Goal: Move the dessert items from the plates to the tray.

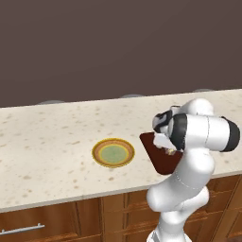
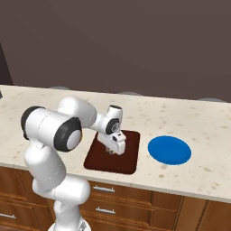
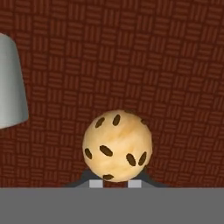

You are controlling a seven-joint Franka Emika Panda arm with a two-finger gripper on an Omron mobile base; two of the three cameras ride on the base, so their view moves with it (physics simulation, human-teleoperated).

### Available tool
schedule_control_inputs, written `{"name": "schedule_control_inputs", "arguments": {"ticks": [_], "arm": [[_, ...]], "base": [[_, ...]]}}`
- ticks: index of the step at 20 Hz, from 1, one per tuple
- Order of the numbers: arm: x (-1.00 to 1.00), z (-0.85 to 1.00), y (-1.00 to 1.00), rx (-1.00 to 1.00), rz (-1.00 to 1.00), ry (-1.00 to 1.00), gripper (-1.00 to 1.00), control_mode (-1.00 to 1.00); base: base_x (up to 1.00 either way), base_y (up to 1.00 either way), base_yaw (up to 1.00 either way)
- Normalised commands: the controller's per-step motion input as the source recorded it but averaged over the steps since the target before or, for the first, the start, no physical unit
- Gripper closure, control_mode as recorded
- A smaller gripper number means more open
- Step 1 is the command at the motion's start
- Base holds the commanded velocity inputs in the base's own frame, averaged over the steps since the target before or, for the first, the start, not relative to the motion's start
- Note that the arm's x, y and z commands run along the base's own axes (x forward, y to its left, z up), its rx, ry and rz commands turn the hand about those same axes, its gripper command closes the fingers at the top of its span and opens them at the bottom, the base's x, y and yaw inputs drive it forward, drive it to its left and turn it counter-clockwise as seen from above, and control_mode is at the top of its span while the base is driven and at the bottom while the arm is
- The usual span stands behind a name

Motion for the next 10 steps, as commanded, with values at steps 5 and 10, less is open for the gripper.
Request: {"name": "schedule_control_inputs", "arguments": {"ticks": [5, 10], "arm": [[0.19, -0.29, 0.00, 0.00, 0.00, 0.00, 1.00, -1.00], [0.09, -0.15, 0.00, 0.00, 0.00, 0.00, -1.00, -1.00]], "base": [[0.00, 0.00, 0.00], [0.00, 0.00, 0.00]]}}
